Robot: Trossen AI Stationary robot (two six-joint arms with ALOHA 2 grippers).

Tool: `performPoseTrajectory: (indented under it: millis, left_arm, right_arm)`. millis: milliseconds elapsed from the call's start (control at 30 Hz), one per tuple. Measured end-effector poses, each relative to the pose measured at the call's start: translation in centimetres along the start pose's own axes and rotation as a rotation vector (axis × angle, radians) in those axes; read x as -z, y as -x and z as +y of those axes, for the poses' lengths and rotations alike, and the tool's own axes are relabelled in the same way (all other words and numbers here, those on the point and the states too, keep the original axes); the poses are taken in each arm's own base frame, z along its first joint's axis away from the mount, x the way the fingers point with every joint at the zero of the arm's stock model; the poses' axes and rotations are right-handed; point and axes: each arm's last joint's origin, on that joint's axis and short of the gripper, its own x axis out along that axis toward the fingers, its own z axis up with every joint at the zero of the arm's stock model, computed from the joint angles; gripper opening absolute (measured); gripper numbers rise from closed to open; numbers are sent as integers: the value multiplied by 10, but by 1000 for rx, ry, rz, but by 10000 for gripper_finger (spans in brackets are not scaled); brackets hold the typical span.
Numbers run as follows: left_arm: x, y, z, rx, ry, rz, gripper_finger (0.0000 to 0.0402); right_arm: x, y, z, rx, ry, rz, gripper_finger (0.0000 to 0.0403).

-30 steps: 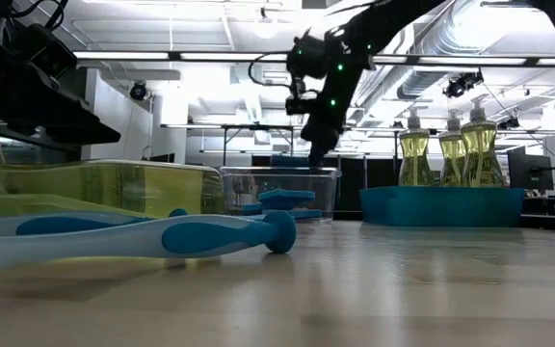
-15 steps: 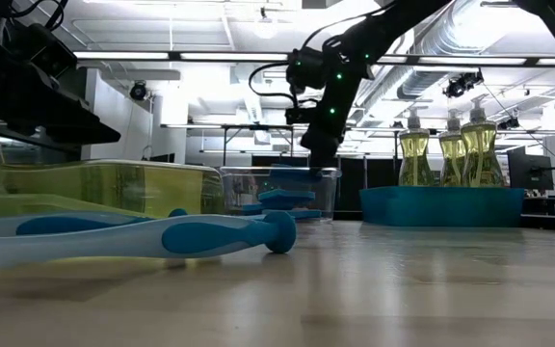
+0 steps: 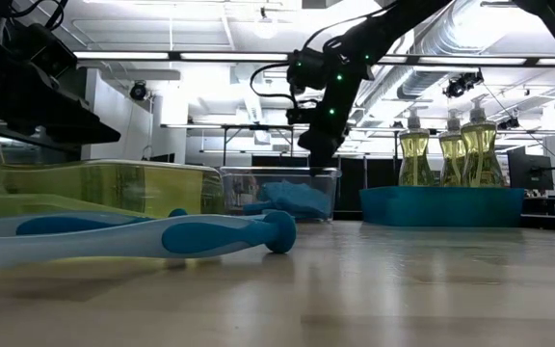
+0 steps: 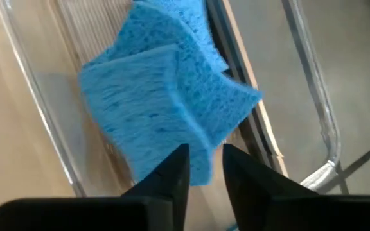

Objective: Pick & Place Kitchen Sink Supplies
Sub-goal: Put the sponge into the transparent bin

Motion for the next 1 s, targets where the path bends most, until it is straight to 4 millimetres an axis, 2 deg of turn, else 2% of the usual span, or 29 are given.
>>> performPoseTrajectory:
  millis: [167, 267, 567, 733, 900, 1000]
  left_arm:
    - [0, 0, 0, 0, 0, -1, 250]
    - [0, 0, 0, 0, 1, -1, 250]
    - [0, 0, 0, 0, 0, 0, 250]
    - [0, 0, 0, 0, 0, 0, 250]
    - [0, 0, 0, 0, 0, -1, 250]
    - [0, 0, 0, 0, 0, 0, 250]
  right_arm:
    - [-1, 2, 4, 34, 14, 10, 122]
    - [-3, 10, 12, 37, 33, -2, 133]
    - [-6, 45, 62, -41, 184, -15, 134]
    - [-4, 57, 91, -153, 326, -28, 133]
    - [-4, 64, 108, -146, 414, -47, 133]
    - [-1, 70, 121, -236, 496, -62, 133]
